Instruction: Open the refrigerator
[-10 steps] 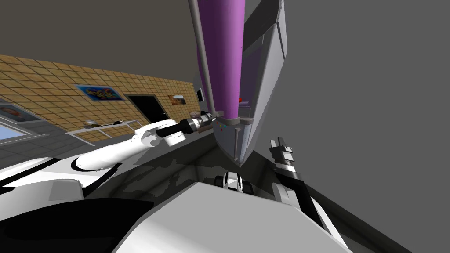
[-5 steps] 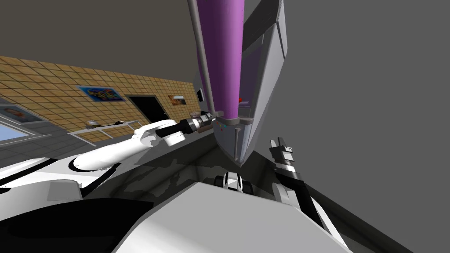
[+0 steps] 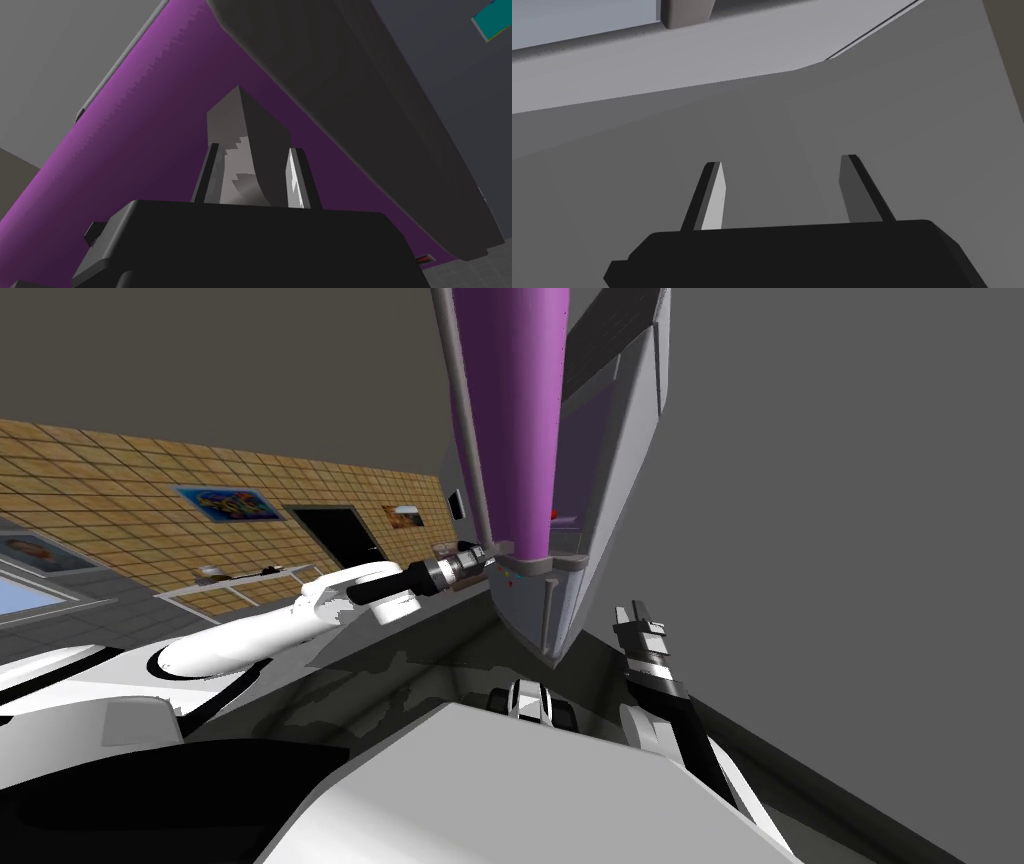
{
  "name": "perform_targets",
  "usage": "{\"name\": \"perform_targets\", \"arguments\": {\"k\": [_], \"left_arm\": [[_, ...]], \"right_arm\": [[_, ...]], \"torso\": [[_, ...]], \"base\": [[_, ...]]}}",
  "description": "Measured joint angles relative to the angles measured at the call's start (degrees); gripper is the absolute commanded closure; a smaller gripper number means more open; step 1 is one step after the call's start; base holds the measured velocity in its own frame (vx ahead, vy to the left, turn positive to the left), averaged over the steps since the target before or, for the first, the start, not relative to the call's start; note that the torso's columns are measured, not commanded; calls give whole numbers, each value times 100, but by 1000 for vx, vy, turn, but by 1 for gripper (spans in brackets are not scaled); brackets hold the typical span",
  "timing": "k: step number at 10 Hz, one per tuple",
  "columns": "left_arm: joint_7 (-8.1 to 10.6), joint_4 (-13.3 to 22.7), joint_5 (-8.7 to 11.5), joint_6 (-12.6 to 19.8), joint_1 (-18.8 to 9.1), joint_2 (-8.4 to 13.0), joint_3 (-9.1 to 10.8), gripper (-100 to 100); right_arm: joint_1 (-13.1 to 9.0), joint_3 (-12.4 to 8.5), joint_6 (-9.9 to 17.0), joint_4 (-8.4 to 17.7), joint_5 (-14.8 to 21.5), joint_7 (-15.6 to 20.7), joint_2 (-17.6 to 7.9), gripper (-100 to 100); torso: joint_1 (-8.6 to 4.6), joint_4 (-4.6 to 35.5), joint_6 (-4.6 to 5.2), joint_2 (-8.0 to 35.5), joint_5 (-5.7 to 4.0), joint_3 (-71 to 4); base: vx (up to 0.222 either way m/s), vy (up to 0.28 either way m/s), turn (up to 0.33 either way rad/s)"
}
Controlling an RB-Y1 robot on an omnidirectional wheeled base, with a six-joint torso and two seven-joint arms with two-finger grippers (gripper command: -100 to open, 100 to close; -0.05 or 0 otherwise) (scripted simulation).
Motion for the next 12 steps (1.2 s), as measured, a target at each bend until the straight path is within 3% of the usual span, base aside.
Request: {"name": "perform_targets", "arguments": {"k": [7, 12], "left_arm": [[84, -436, 135, -174, -6, 143, 38, 100], [108, -678, 201, -501, -15, 269, -39, 100]], "right_arm": [[1, 2, 0, 0, 0, 0, 2, 0], [1, 0, 0, 0, 0, 0, 0, 0]], "torso": [[-102, -14, 8, -13, -31, -3], [-49, -7, 7, -28, -21, -22]], "base": [[-14, 212, -12], [22, 264, -42]]}}
